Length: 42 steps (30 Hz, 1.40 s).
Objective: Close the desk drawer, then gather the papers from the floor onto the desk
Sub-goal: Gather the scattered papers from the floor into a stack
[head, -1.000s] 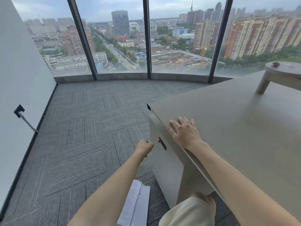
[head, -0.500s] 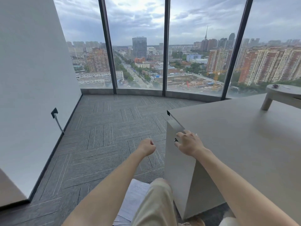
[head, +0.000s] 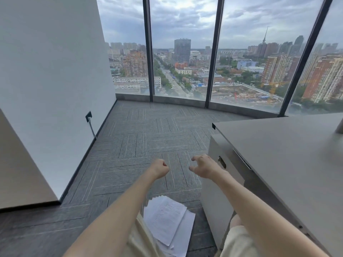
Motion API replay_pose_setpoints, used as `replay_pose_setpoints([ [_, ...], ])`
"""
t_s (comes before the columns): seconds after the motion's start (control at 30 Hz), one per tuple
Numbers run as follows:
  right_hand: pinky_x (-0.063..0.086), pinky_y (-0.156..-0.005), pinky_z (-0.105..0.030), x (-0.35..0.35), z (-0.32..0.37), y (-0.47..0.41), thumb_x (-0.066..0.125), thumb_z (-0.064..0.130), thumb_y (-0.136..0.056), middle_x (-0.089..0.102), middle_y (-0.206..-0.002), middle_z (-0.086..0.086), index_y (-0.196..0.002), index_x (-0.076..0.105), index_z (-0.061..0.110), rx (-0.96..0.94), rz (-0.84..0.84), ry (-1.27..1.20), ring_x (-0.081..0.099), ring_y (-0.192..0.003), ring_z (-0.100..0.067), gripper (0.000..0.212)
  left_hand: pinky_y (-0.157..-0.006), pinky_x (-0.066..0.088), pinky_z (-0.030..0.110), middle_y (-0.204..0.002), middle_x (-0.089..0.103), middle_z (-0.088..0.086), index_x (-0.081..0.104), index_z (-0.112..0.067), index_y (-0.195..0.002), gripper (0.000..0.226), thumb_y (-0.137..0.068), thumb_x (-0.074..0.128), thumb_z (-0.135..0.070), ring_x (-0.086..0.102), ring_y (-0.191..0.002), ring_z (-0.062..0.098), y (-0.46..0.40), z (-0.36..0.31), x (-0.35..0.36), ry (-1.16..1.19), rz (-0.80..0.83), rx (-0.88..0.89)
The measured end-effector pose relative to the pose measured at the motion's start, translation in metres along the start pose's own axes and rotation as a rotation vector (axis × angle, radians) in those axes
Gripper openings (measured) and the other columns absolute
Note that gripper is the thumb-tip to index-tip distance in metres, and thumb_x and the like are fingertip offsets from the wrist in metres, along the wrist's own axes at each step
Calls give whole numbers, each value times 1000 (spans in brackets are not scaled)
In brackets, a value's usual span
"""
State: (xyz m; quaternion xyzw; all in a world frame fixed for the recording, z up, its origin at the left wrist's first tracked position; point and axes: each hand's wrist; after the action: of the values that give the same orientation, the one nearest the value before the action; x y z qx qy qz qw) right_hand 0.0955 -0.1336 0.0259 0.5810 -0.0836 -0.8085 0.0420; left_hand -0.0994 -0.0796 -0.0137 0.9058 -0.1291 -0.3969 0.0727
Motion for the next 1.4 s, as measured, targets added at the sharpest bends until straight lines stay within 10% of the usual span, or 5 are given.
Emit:
replay_pose_setpoints([
  [0.37,49,-87,-38,154,-23,-177,53,37,-91,51,-139,-21,-136,49,8,90,343,-87,58,-113,-34,53,-61,45,29,-93,58,7,56,-10,-98,15,-88,47,-17,53,-75,20,-128,129,56,93,79,-347],
  [1.07,51,-91,-42,497,-140,-314,44,33,-91,62,-129,-20,-131,54,11,515,646,-252,59,-116,-40,47,-82,40,28,-129,59,10,56,-13,-123,37,-88,49,-22,54,-105,26,-293,395,253,54,306,-742],
  [1.23,37,-107,-58,547,-153,-309,40,44,-88,37,-144,-30,-145,28,25,664,702,-184,38,-131,-48,61,-95,45,37,-146,41,15,40,-19,-143,58,-86,51,-24,49,-125,33,-303,433,292,1,346,-719],
  [1.4,8,-115,-70,583,-154,-304,45,45,-95,-6,-161,-33,-155,-4,29,696,675,-170,-5,-150,-46,79,-119,18,51,-163,-9,14,13,-32,-154,75,-89,50,-27,1,-150,37,-311,456,318,-25,363,-772],
])
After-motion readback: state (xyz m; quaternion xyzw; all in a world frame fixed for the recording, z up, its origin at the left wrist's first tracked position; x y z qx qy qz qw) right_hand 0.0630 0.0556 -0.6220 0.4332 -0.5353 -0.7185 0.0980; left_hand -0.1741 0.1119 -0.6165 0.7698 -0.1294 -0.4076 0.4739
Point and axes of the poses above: each hand's wrist, its own y-axis away from the middle knuckle, its own x-axis out of the palm, z = x × y
